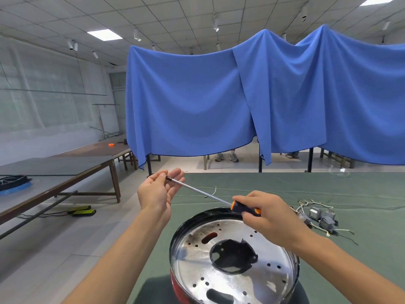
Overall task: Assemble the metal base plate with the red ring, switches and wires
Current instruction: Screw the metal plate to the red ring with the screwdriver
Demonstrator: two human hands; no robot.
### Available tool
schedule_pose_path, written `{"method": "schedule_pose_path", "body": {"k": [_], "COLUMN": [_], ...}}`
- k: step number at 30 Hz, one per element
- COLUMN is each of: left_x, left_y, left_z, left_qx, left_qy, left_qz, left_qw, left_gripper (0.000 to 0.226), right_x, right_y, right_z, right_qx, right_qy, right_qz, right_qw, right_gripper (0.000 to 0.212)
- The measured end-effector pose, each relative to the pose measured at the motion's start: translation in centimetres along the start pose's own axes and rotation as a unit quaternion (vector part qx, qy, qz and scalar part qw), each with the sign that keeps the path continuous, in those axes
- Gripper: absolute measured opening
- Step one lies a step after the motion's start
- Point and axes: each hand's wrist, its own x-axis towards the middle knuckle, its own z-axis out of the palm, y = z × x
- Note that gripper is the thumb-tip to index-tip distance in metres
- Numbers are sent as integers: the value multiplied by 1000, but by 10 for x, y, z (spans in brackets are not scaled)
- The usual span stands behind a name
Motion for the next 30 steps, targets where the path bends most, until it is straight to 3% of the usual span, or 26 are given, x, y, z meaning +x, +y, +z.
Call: {"method": "schedule_pose_path", "body": {"k": [5, 12, 19, 24, 27, 30], "left_x": [-5, -8, -11, -14, -13, -16], "left_y": [-6, -6, -8, -2, 0, -6], "left_z": [4, 13, 10, 11, 10, 8], "left_qx": [-17, -11, 9, -19, -3, 48], "left_qy": [14, 20, -31, -75, -104, -115], "left_qz": [22, 12, -2, -10, -3, 6], "left_qw": [1000, 1000, 999, 997, 995, 992], "left_gripper": [18, 17, 17, 18, 17, 13], "right_x": [4, 2, 2, 1, 2, 4], "right_y": [-6, -11, 1, 10, 10, 6], "right_z": [-6, -19, -31, -31, -33, -37], "right_qx": [103, 248, 346, 440, 442, 408], "right_qy": [-48, -110, -146, -190, -199, -201], "right_qz": [50, 176, 242, 280, 292, 273], "right_qw": [992, 946, 895, 832, 825, 848], "right_gripper": [28, 31, 21, 25, 25, 24]}}
